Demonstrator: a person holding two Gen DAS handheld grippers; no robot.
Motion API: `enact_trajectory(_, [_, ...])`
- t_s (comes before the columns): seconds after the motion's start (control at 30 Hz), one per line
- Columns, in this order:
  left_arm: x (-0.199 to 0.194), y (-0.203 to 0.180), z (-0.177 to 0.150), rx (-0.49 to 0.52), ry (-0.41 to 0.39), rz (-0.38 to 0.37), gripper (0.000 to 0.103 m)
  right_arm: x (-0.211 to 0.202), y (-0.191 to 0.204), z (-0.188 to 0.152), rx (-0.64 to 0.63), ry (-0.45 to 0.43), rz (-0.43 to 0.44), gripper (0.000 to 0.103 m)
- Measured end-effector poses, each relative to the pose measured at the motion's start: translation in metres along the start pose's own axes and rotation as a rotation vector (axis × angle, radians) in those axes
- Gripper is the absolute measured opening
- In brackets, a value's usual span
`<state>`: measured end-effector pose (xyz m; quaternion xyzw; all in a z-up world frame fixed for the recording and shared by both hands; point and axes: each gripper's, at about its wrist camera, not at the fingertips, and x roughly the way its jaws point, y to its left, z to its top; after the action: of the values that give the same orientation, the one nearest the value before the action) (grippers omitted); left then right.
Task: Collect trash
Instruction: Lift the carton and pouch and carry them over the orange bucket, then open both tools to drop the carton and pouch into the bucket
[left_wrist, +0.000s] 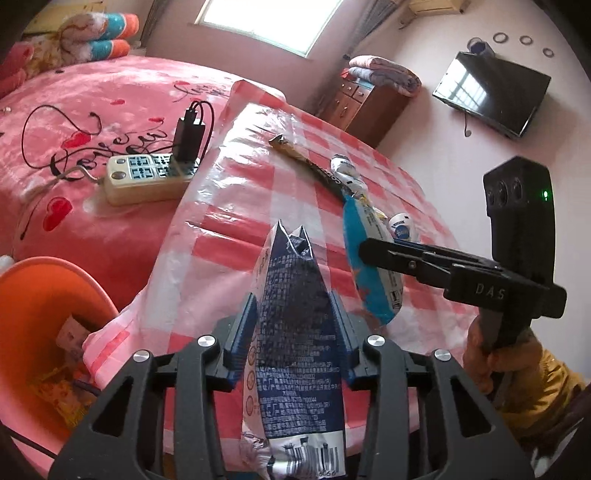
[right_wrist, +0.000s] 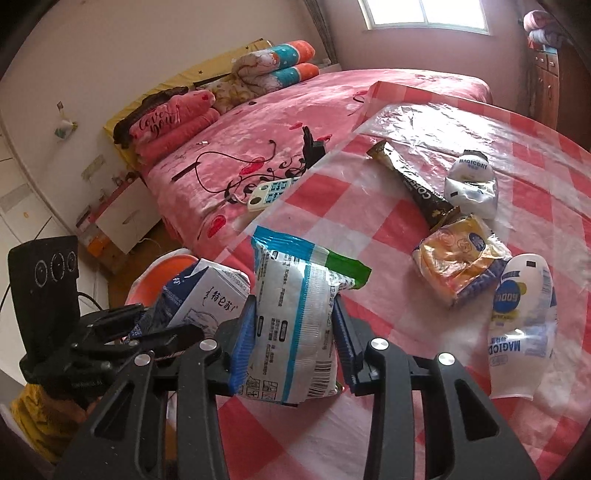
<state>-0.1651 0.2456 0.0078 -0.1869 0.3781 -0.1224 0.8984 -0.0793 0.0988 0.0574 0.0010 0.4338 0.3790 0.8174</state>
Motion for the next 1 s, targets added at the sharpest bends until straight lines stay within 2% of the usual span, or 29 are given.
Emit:
enact_trajectory(0.13, [-0.003,0.002,0.001,-0.007,-0.012,0.005,0.035,0.002,-0.001,0.000,0.013,0.007,0.013,0.041])
enact_trajectory(0.3, [-0.013,0.012,0.004,-0.048,-0.031,0.026,0.035,0.008,0.004,0.007,0.030,0.024,0.068,0.040])
enact_trajectory(0.43, [-0.032,0.025,0.009,-0.082,-0.082,0.050,0.035,0.015,0.018,0.013,0.018,0.048,0.117,0.040])
enact_trajectory(0.67, [-0.077,0.072,0.012,-0.169,-0.180,0.182,0.035,0.038,0.069,0.033,-0.061,0.097,0.230,0.040])
enact_trajectory(0.87, [-0.098,0.117,0.001,-0.281,-0.211,0.295,0.035,0.063,0.121,0.051,-0.134,0.127,0.331,0.040])
enact_trajectory(0.97, [-0.100,0.134,-0.006,-0.328,-0.208,0.348,0.035,0.084,0.142,0.058,-0.147,0.162,0.382,0.044])
enact_trajectory(1.0, [-0.099,0.140,-0.008,-0.347,-0.199,0.373,0.044,0.090,0.147,0.059,-0.144,0.173,0.392,0.058])
